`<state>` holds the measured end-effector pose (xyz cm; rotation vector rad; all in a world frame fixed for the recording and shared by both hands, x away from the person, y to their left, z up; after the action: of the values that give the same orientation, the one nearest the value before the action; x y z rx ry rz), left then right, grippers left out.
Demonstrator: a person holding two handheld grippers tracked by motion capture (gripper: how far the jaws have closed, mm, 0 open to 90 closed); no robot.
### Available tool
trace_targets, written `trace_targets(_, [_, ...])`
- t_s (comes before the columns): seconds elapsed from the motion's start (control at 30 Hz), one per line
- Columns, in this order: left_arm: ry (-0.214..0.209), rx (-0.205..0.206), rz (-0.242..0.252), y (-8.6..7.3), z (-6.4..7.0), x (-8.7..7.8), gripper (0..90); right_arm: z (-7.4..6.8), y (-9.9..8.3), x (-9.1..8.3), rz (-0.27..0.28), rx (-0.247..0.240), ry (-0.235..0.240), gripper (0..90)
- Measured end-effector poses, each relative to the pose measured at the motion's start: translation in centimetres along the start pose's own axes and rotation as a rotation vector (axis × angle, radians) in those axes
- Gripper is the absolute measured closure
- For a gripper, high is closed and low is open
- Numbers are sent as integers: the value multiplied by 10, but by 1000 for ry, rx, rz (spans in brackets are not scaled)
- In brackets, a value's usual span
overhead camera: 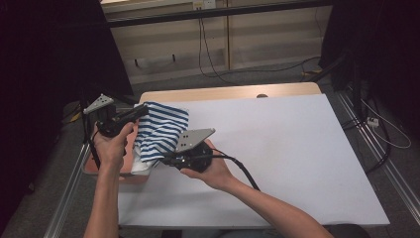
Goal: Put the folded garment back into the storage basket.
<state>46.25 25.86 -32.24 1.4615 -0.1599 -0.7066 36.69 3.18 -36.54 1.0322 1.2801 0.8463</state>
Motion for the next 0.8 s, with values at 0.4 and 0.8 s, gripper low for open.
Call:
trace_targets(0.4, [33, -1, 18, 12, -10, -2, 852, 13, 7, 7, 10, 10, -13, 843])
trace_targets(0.8, [70, -11, 30, 12, -25, -8, 853, 19, 14, 21, 21, 14, -6, 843])
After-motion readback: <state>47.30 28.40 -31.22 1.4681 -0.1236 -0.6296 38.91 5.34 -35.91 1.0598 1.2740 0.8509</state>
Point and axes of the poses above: each handheld gripper's, and its own axes: x roughly forward along the jaws, y roughly out of its top, z roughly to its right, the point moved 2 cm from there along x, roughly forward along the jaws, and after that the axes turned 9 degrees about y, right-handed, at the moved point
